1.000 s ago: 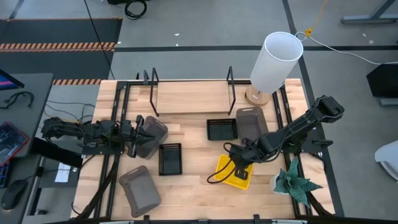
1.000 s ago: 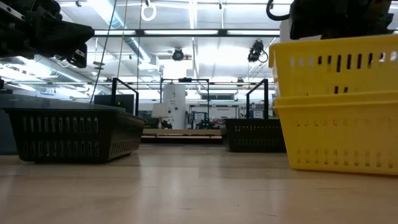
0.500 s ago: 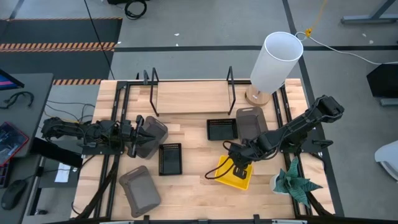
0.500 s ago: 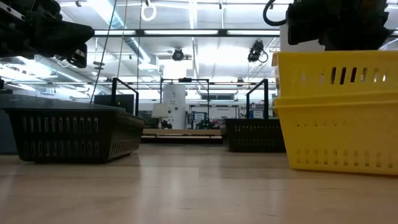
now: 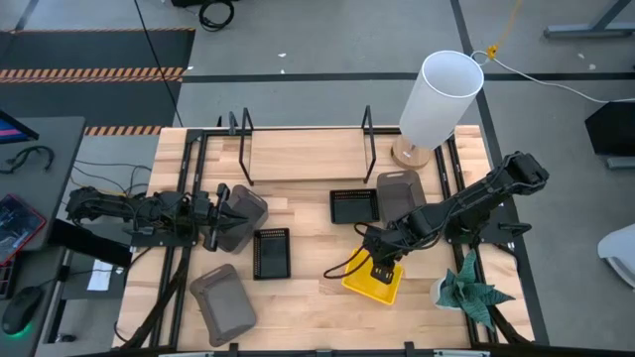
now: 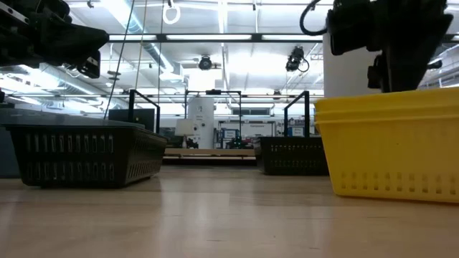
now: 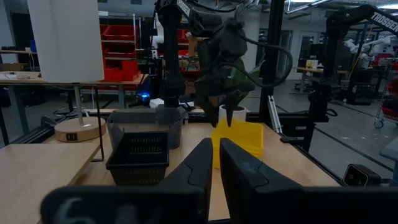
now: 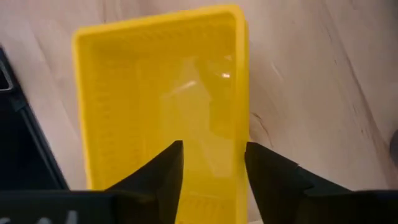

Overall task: Stack baskets on shelf by color
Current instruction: Stack the left yellow bin on top of the yellow bin, then put the stacked yellow bins on the shelf

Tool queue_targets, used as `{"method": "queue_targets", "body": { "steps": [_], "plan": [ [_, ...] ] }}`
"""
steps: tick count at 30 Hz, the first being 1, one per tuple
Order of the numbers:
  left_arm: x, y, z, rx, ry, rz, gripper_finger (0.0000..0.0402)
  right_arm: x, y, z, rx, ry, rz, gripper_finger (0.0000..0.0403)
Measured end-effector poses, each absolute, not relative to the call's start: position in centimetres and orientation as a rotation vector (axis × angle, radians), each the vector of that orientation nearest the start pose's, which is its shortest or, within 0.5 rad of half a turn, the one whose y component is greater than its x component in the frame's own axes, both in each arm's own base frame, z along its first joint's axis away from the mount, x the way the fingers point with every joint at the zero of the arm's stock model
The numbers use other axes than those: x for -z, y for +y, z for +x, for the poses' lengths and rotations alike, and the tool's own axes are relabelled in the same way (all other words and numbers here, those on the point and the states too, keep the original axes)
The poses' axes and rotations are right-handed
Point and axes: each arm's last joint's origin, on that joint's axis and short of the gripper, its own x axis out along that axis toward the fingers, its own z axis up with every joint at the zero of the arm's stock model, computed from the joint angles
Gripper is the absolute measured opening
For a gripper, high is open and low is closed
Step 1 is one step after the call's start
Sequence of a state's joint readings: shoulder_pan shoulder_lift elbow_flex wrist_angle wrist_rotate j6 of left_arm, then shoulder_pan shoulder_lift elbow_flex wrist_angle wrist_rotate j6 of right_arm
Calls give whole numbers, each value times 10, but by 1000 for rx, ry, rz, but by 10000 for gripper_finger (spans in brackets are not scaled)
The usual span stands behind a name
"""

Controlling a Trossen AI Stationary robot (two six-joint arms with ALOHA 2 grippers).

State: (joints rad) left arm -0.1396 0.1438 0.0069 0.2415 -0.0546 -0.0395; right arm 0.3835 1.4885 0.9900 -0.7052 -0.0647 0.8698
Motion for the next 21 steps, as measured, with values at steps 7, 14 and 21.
{"method": "queue_targets", "body": {
  "steps": [7, 14, 21],
  "plan": [
    [-177, -13, 105, 87, -102, -50, 28, -239, 106, 262, 165, 1244, 502, 204],
    [-177, -13, 105, 87, -102, -49, 37, -235, 114, 267, 151, 1193, 341, 205],
    [-177, -13, 105, 87, -101, -49, 34, -208, 122, 289, 161, 1272, 185, 204]
  ]
}}
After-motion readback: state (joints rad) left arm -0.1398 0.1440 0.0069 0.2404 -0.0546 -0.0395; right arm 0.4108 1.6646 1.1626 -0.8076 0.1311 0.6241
